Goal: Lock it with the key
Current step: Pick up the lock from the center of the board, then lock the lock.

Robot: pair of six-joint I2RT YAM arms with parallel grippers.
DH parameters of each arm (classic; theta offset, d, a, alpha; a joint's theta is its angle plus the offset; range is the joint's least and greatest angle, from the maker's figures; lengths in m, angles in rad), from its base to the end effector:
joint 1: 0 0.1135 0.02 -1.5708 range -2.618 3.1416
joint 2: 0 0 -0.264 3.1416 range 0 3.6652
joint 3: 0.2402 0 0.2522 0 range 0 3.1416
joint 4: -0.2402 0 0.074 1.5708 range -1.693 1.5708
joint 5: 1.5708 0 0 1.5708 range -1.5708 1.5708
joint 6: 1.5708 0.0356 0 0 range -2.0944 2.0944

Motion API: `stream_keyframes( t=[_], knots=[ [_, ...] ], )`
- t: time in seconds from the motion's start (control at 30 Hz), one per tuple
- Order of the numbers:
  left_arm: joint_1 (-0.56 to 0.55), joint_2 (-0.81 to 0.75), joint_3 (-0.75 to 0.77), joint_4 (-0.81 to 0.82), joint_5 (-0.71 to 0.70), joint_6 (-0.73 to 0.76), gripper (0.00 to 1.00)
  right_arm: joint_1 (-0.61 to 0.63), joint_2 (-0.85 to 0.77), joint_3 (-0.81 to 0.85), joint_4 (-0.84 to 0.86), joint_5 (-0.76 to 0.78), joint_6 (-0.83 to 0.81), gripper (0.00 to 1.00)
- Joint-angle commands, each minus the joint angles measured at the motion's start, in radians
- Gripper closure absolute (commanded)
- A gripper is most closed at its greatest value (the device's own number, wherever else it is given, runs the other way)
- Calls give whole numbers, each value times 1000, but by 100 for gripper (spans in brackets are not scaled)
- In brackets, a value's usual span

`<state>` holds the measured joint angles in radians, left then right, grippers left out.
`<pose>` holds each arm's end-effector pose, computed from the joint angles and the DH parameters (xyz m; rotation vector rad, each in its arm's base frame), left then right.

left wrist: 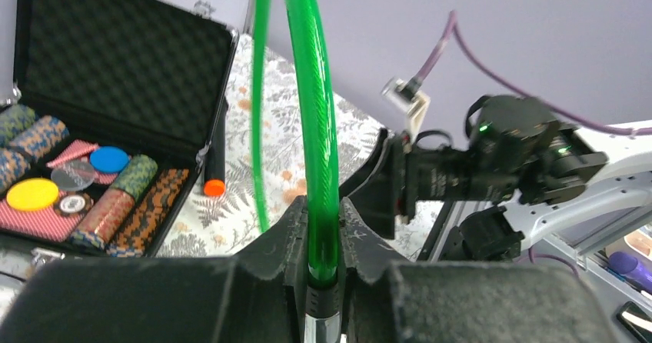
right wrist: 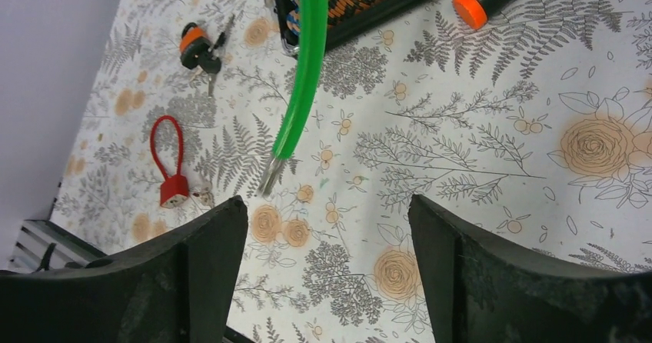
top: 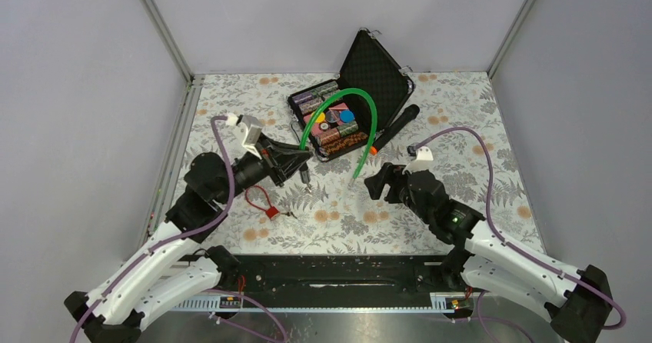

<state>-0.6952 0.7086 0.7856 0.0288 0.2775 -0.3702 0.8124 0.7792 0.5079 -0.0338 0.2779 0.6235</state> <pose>0.1218 -0.1143 0.3754 0.4862 1.4843 -1.0571 0.1360 0.1294 0.2587 0.0150 1.9291 0.7238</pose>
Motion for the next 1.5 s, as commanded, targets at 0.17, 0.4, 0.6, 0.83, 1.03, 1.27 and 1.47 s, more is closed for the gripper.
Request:
stream_keyframes(
  t=[0.17,0.4,0.6,0.83,1.03,1.27,1.47],
  knots=[
    [0,-33,145,75,81,6,100,-4,-39,-33,84,102,5,18],
    [1,-41,147,118,102,-26,100,-8,-80,-55,139,87,63,20],
    [1,-38,156,119,74,-29,100,-9,-92,-79,237,-17,158,18],
    [1,-40,155,142,73,-53,100,-9,8,-47,284,-89,229,23],
    [2,-45,151,165,68,-76,100,-9,118,-42,392,-166,328,40],
    [0,-47,130,187,80,-106,100,-9,170,-26,495,-212,357,50],
    [0,-54,124,194,80,-110,100,-9,194,-3,481,-197,334,50]
  ],
)
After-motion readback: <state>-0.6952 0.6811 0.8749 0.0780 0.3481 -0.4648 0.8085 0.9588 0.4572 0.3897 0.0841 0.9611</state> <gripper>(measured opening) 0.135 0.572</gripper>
